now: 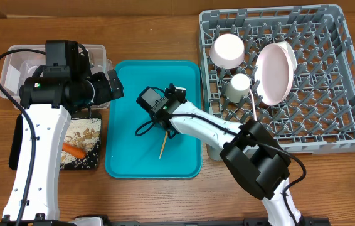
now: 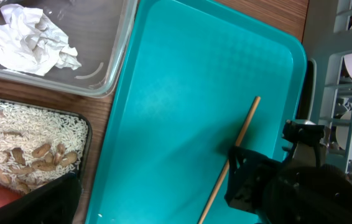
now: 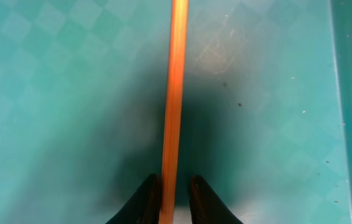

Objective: Sort waste into correct bins and load items into the dishwasher
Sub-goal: 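Close the right gripper on the wooden chopstick and lift it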

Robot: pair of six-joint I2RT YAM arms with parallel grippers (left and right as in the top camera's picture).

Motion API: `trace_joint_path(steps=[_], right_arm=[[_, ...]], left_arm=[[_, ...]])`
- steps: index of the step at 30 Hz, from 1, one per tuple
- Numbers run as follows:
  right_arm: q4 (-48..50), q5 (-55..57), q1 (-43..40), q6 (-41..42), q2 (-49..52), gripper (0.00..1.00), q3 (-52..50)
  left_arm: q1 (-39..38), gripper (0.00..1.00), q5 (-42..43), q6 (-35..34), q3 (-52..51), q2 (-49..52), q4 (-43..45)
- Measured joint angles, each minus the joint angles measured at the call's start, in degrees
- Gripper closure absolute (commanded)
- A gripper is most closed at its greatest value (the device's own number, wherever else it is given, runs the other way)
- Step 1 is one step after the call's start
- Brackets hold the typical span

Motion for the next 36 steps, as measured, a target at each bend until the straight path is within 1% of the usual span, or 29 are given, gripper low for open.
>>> trace_joint_path(steps=[7,9,12,22,25,36], right_arm=[[-0.1,0.0,-0.4,0.0,0.0,0.78,0.0],[-0.1,0.0,-0.4,-0.2,0.0,0.83,0.0],[-0.1,0.0,-0.4,0.0,0.0,0.86,0.0],[-0.6,0.0,-0.6,0.0,0.0,0.90,0.0],[-0.7,0.0,-0.6,0.0,0.0,0.96,0.0],[-0.8,-0.3,-0.6,-0.2,0.0,0.96,0.0]], left_arm=[[0.0,0.00,0.0,0.0,0.0,0.0,0.0],[0.0,0.00,0.0,0.0,0.0,0.0,0.0],[0.0,0.00,0.0,0.0,0.0,0.0,0.0],[0.0,0.00,0.0,0.0,0.0,0.0,0.0],[0.0,0.00,0.0,0.0,0.0,0.0,0.0],[0.0,0.00,0.0,0.0,0.0,0.0,0.0]])
